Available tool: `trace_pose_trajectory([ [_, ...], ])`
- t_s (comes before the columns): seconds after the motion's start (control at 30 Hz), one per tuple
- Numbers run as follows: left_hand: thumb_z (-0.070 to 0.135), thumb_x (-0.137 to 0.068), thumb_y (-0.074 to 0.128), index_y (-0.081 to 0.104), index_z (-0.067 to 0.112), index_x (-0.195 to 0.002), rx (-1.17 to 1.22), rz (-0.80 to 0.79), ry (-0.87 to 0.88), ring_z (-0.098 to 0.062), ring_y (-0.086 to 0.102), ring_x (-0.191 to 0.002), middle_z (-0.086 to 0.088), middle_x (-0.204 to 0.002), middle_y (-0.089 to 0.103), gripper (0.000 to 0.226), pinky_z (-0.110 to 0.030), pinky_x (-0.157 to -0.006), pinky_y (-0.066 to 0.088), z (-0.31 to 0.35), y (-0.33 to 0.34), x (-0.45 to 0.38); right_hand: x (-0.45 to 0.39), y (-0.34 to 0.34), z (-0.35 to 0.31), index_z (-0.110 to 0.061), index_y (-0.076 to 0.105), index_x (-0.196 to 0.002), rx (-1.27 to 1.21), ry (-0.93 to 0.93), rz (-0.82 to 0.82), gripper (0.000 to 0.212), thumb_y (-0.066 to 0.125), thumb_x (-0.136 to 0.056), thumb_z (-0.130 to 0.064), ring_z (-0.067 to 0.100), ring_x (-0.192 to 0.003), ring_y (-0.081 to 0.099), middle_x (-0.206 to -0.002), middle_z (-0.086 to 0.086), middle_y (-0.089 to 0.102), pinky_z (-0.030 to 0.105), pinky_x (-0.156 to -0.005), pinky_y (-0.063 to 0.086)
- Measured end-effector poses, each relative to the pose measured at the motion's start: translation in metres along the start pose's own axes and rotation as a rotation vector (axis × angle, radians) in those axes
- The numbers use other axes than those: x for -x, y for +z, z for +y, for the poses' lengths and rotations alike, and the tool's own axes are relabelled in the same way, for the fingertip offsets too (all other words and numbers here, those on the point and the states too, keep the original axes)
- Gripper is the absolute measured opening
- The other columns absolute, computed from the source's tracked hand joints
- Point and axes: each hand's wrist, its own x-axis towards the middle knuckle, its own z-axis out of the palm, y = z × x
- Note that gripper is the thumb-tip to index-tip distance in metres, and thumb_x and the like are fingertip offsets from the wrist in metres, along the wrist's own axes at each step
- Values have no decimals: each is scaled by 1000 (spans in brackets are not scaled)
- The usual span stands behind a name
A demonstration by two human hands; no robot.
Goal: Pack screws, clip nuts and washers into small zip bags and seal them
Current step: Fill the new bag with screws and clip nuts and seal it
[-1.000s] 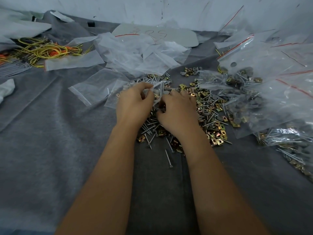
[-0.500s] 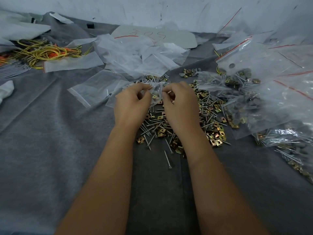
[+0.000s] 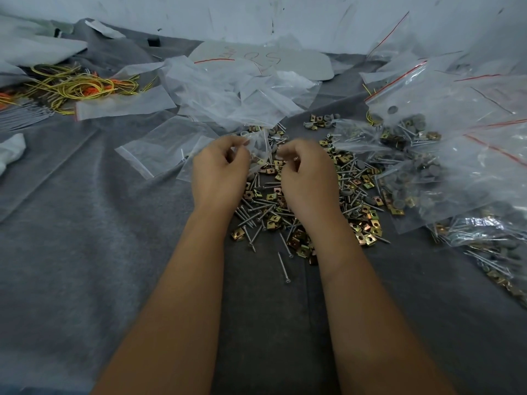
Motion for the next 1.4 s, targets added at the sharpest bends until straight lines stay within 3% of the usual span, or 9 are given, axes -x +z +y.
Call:
trace_pose_trajectory([
  [0.1,30,-82,51,67,42,-84,39,49,-3,-3,44,-48,7,-58,58,19,-27,-50,37,0,0,0,0,-3,3,-20,73,-99,211,-18,-164,23,55,-84,-17,23,-105,55,-107,1,67,38,-90,46],
  [0.23,29,-81,51,67,40,-84,30,32,-10,-1,42,-46,10,-57,58,19,-24,-48,35,0,0,-1,4,-1,3,-25,67,-113,456,-76,-376,36,56,-81,-41,29,-122,37,-116,2,55,43,-101,30],
  [0.47,27,-85,52,66,40,-82,8,4,-13,-1,38,-44,15,-52,53,19,-25,-48,31,-2,0,0,3,1,1,-28,70,-97,471,-96,-293,17,58,-88,-36,28,-118,42,-106,1,58,42,-97,33],
  [0.63,29,-83,52,66,40,-84,-2,-6,-5,-2,39,-44,13,-53,55,18,-26,-48,33,-2,1,-2,3,2,2,-21,65,-98,481,-122,-303,16,56,-89,-31,26,-113,43,-107,0,58,43,-97,34],
  [0.8,29,-84,53,68,38,-87,-4,-4,-10,-2,40,-44,15,-52,54,18,-28,-50,35,-3,2,-2,3,1,2,-15,61,-98,281,-147,-147,8,55,-95,-20,23,-97,53,-98,1,62,42,-87,44],
  [0.93,32,-82,51,67,40,-85,-13,-7,-18,-3,40,-44,15,-52,54,18,-31,-51,35,-3,2,-2,2,-1,-1,-17,62,-91,109,-80,36,3,60,-92,-18,16,-93,52,-96,0,58,29,-76,41],
  [1.13,30,-84,53,69,37,-91,-10,-22,-9,-5,41,-45,8,-58,58,19,-29,-50,36,-3,2,-2,0,-5,-8,-22,65,-80,-384,131,126,11,68,-84,-12,-3,-67,59,-74,-11,64,9,-59,45],
  [1.27,29,-86,54,70,35,-93,-6,-34,0,-4,41,-45,7,-58,56,19,-28,-49,34,-2,2,-1,0,-4,-12,-23,66,-80,-512,106,117,16,70,-84,-8,-1,-69,61,-75,-9,66,12,-63,48],
  [1.4,28,-85,53,70,34,-93,6,-49,23,-2,41,-46,7,-59,56,20,-24,-48,34,-1,1,0,2,2,-11,-21,73,-88,-377,30,80,9,73,-83,-14,11,-95,59,-96,-4,64,12,-80,43],
])
